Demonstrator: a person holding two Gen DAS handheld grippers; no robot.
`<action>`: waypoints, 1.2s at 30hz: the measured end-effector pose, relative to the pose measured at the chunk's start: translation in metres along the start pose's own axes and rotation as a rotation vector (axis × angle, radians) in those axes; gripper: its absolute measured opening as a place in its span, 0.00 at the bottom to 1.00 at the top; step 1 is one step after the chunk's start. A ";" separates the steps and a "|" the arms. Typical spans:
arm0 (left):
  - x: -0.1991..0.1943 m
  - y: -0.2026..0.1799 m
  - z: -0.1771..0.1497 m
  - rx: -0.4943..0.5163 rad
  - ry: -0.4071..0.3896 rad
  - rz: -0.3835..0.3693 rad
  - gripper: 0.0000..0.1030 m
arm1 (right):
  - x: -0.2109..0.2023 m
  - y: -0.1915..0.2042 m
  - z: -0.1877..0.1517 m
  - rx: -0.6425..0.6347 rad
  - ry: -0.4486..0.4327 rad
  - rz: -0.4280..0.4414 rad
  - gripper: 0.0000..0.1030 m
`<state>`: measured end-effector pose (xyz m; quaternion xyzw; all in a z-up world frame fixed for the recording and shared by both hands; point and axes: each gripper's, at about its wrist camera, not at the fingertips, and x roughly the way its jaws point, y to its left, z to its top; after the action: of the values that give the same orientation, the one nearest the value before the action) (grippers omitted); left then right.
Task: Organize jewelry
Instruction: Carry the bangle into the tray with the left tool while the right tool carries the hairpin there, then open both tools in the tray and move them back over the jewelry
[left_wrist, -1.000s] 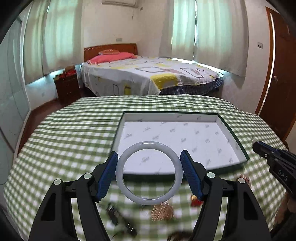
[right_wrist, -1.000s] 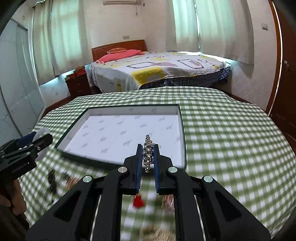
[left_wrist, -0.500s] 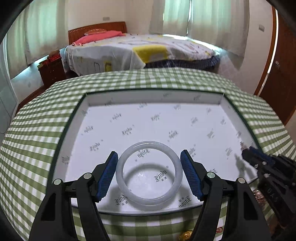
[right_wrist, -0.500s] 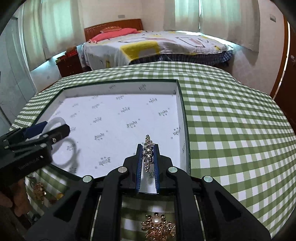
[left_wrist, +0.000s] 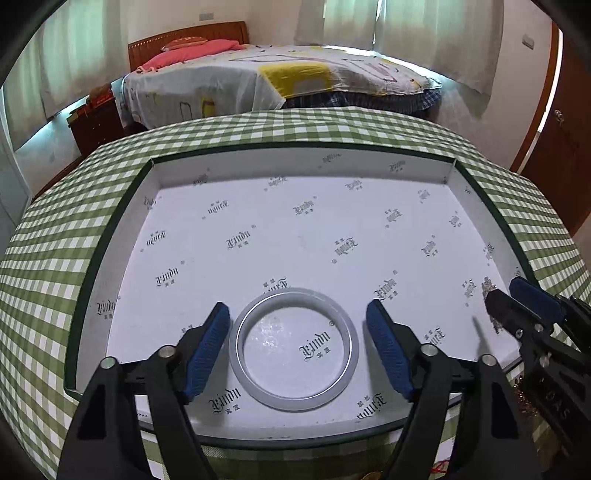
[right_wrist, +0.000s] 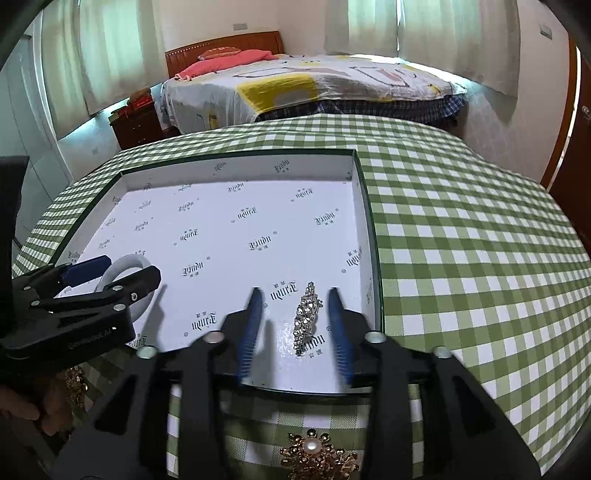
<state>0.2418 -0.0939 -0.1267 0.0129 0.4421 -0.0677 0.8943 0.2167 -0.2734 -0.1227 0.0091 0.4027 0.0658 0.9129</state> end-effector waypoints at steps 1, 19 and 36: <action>-0.003 0.000 0.000 0.002 -0.007 0.002 0.73 | -0.003 0.000 0.001 0.005 -0.006 0.004 0.42; -0.117 0.015 -0.063 -0.041 -0.261 0.039 0.78 | -0.109 0.007 -0.075 -0.006 -0.138 -0.061 0.61; -0.132 0.015 -0.146 -0.074 -0.221 0.073 0.80 | -0.108 0.006 -0.140 -0.032 -0.106 -0.033 0.69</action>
<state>0.0498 -0.0525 -0.1112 -0.0114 0.3421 -0.0199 0.9394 0.0408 -0.2866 -0.1381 -0.0084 0.3527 0.0567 0.9340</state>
